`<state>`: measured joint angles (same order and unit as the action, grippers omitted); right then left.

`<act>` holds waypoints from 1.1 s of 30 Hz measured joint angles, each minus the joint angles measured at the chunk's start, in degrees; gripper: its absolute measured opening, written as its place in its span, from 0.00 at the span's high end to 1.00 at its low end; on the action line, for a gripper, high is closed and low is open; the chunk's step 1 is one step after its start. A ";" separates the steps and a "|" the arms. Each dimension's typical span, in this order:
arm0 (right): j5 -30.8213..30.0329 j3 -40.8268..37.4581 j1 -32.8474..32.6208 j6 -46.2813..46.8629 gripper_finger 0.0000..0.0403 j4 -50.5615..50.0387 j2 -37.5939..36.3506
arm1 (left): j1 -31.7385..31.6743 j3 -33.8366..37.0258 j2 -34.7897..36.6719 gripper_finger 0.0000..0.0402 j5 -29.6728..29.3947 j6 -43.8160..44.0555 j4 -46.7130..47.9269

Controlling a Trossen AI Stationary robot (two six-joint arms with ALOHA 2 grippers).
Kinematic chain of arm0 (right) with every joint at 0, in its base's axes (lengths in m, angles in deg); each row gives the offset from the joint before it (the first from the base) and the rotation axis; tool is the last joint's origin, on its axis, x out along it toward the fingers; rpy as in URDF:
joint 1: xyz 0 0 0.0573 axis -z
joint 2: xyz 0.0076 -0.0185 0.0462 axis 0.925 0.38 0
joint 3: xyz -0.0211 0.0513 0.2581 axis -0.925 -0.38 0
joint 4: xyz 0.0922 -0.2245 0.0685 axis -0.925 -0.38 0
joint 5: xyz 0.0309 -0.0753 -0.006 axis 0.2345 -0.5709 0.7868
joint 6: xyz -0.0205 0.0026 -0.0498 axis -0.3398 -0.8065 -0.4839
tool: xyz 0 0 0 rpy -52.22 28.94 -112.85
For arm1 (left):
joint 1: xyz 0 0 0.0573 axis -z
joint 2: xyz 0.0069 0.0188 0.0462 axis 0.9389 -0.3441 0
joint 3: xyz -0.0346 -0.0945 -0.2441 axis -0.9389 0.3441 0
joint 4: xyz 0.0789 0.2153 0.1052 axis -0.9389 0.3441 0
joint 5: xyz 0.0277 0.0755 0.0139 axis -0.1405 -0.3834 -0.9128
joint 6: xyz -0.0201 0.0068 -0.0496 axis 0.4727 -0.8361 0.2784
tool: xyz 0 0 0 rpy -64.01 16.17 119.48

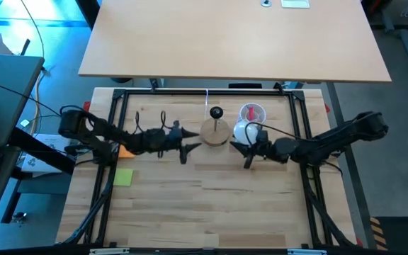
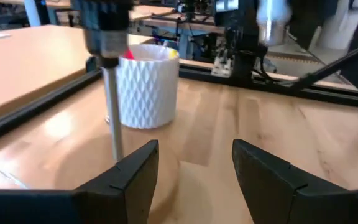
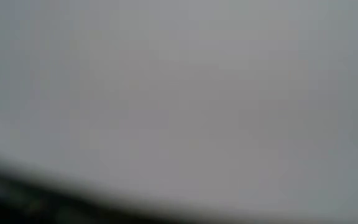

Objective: Screw lightbulb
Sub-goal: Insert the white lightbulb into the brown lamp

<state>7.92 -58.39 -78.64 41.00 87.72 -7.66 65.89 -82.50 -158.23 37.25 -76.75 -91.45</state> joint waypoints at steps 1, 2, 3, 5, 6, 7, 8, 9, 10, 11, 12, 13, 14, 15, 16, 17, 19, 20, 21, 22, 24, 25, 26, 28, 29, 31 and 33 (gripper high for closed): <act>0.83 -0.52 0.69 -0.54 0.68 0.41 0.03 | -1.58 -0.15 0.00 0.51 1.62 -0.85 0.07; 1.18 -0.92 1.26 -1.35 0.68 0.63 -0.13 | -3.20 -0.40 0.00 0.51 3.08 -1.68 0.26; 1.18 -1.10 1.67 -2.42 0.68 0.62 -0.24 | -4.96 -0.74 0.00 0.51 4.60 -2.48 0.35; 1.10 -1.10 2.36 -5.04 0.68 0.69 -0.26 | -8.83 -1.44 0.00 0.51 7.39 -2.85 0.62; 1.06 -1.10 2.71 -6.04 0.68 0.88 -0.36 | -10.73 -1.91 -0.02 0.51 8.68 -2.12 0.80; 1.14 -1.12 3.08 -6.90 0.68 1.12 -0.81 | -12.56 -2.41 -0.21 0.51 9.81 -1.20 0.77; 1.59 -1.11 3.44 -7.32 0.68 1.86 -1.42 | -14.34 -2.77 -0.37 0.51 11.07 -0.36 0.79; 2.10 -1.07 3.64 -8.04 0.68 2.14 -2.42 | -15.93 -3.12 -0.58 0.51 12.36 0.04 0.83; 2.29 -1.06 3.67 -8.89 0.68 1.92 -3.46 | -17.32 -3.65 -1.08 0.51 13.84 0.02 0.78; 2.66 -1.06 3.70 -9.78 0.68 1.92 -4.43 | -18.51 -4.08 -1.64 0.51 14.96 -0.05 0.71; 3.16 -1.06 3.69 -10.90 0.68 1.64 -5.53 | -19.49 -4.40 -2.31 0.50 15.91 -0.01 0.79; 3.72 -1.06 3.54 -12.19 0.68 1.52 -6.71 | -20.28 -4.83 -3.24 0.50 17.09 -0.02 0.81; 4.38 -1.06 3.36 -13.37 0.68 1.54 -7.93 | -20.86 -5.34 -4.28 0.50 18.20 -0.10 0.81; 4.88 -1.06 3.05 -14.66 0.68 1.64 -9.14 | -21.30 -5.81 -5.46 0.49 18.62 -0.08 0.79; 5.14 -1.06 2.71 -15.99 0.68 1.76 -10.25 | -21.54 -6.30 -6.74 0.47 18.74 -0.08 0.80; 5.21 -1.06 2.36 -17.17 0.68 1.59 -11.45 | -21.62 -7.06 -8.26 0.46 18.78 -0.15 0.84; 5.39 -1.06 1.88 -19.57 0.68 1.46 -13.75 | -21.60 -8.68 -11.45 0.42 18.77 -1.07 0.84; 5.78 -1.03 1.70 -20.41 0.68 1.50 -15.02 | -21.56 -9.61 -12.86 0.40 18.77 -1.29 0.89; 6.61 -1.01 1.58 -21.17 0.68 1.22 -16.29 | -21.51 -10.79 -14.25 0.38 18.77 -1.38 0.88; 7.44 -0.99 1.56 -21.73 0.68 0.74 -17.37 | -21.50 -12.19 -15.55 0.36 18.76 -1.18 0.78; 9.02 -0.99 1.56 -22.64 0.68 -0.55 -19.36 | -21.47 -14.70 -17.59 0.32 18.26 -1.02 0.74; 9.45 -0.99 1.58 -22.85 0.68 -1.34 -20.28 | -21.40 -16.31 -18.69 0.30 17.54 -1.03 0.69; 9.50 -0.99 1.61 -23.35 0.68 -1.96 -21.02 | -21.40 -17.62 -19.77 0.29 17.23 -0.96 0.54; 9.46 -0.96 1.60 -23.68 0.68 -2.85 -22.21 | -21.33 -20.13 -21.56 0.28 18.20 -0.38 0.98; 9.45 -0.95 1.61 -23.68 0.68 -3.75 -22.61 | -21.18 -21.27 -22.37 0.28 19.57 -0.30 1.02; 9.46 -0.95 1.61 -23.24 0.68 -5.05 -22.69 | -20.82 -22.47 -23.19 0.28 22.64 -0.61 0.93; 9.46 -0.95 1.59 -22.35 0.68 -6.74 -22.56 | -20.08 -22.97 -23.68 0.29 24.01 -1.42 0.91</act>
<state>17.38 -59.34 -77.05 18.65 80.98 -30.22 45.81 -105.46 -181.91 61.25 -78.17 -90.55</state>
